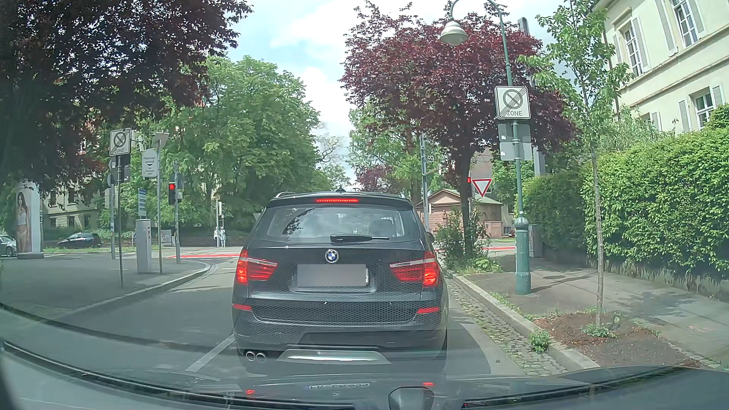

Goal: Follow the waypoints while adhering to traffic rules and regulations

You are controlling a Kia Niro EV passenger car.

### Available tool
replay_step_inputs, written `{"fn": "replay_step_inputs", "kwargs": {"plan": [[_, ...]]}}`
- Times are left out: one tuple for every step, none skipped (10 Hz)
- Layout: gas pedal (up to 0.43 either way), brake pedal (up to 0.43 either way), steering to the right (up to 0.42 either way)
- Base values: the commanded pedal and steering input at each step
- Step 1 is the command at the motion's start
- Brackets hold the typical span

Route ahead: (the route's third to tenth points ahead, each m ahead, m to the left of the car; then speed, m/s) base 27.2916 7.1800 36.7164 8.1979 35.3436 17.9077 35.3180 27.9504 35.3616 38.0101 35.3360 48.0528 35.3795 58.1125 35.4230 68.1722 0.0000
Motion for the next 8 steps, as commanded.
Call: {"fn": "replay_step_inputs", "kwargs": {"plan": [[0.000, 0.274, -0.009], [0.000, 0.274, -0.008], [0.000, 0.274, -0.006], [0.000, 0.274, -0.001], [0.000, 0.274, -0.001], [0.000, 0.274, -0.001], [0.000, 0.274, -0.001], [0.000, 0.274, 0.001]]}}
